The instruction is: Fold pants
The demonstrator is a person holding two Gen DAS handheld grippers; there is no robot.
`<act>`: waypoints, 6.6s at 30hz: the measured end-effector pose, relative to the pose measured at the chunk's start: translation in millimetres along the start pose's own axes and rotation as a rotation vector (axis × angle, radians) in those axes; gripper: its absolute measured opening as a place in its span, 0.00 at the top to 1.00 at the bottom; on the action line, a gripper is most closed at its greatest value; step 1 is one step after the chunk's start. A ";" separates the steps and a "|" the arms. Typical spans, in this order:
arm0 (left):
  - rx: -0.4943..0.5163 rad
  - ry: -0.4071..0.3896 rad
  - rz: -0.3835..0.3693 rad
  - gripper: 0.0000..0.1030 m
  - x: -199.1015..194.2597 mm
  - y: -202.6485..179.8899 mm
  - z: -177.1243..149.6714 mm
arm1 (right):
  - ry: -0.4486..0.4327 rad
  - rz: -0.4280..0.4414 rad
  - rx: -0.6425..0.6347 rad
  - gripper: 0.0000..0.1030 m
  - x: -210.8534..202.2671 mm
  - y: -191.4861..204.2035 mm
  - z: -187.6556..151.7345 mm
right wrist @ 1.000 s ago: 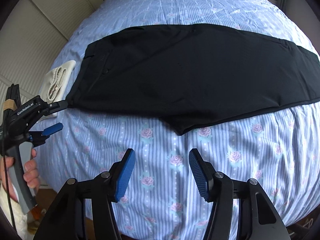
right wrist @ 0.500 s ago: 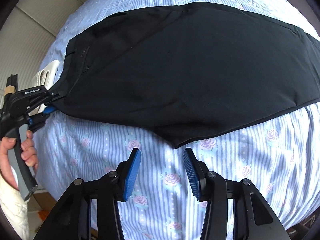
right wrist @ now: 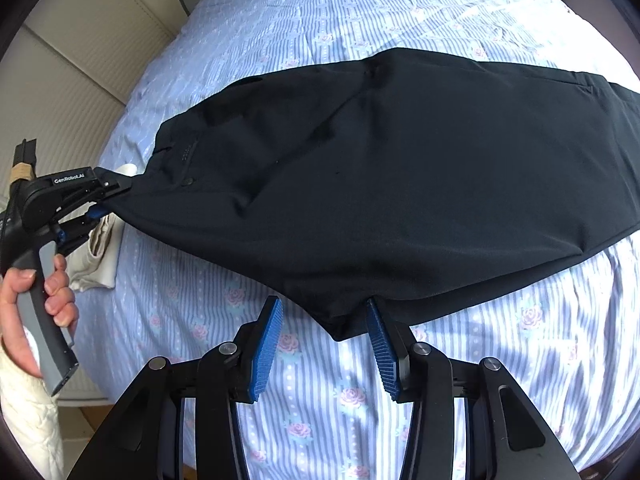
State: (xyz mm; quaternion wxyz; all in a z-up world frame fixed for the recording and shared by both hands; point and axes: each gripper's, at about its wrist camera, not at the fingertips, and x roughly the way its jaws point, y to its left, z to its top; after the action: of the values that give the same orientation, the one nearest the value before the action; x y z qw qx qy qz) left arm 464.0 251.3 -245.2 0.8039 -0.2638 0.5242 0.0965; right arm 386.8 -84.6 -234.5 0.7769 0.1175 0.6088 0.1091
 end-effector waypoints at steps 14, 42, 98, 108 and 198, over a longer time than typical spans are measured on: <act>0.028 0.080 0.010 0.78 13.2 26.8 -14.5 | 0.013 0.020 0.012 0.87 19.6 2.0 16.2; 0.523 -0.097 -0.018 0.48 -132.3 -127.8 -111.6 | -0.273 -0.215 0.113 0.51 -178.2 -103.0 -25.3; 1.530 0.486 -0.450 0.81 190.8 -792.7 -283.2 | -0.434 -0.141 0.842 0.48 -192.6 -564.9 59.4; 1.599 0.543 -0.452 0.76 235.8 -819.7 -306.7 | -0.433 -0.103 0.907 0.50 -150.9 -594.9 69.9; 1.587 0.496 -0.715 0.84 54.3 -757.4 -183.2 | -0.534 -0.091 0.304 0.87 -279.1 -438.0 108.1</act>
State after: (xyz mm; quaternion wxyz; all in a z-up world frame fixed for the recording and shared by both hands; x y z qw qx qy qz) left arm 669.3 -489.4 -106.2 0.5957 0.2077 0.4817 -0.6082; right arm 437.9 -592.7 -90.8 0.8870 0.2294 0.3973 -0.0528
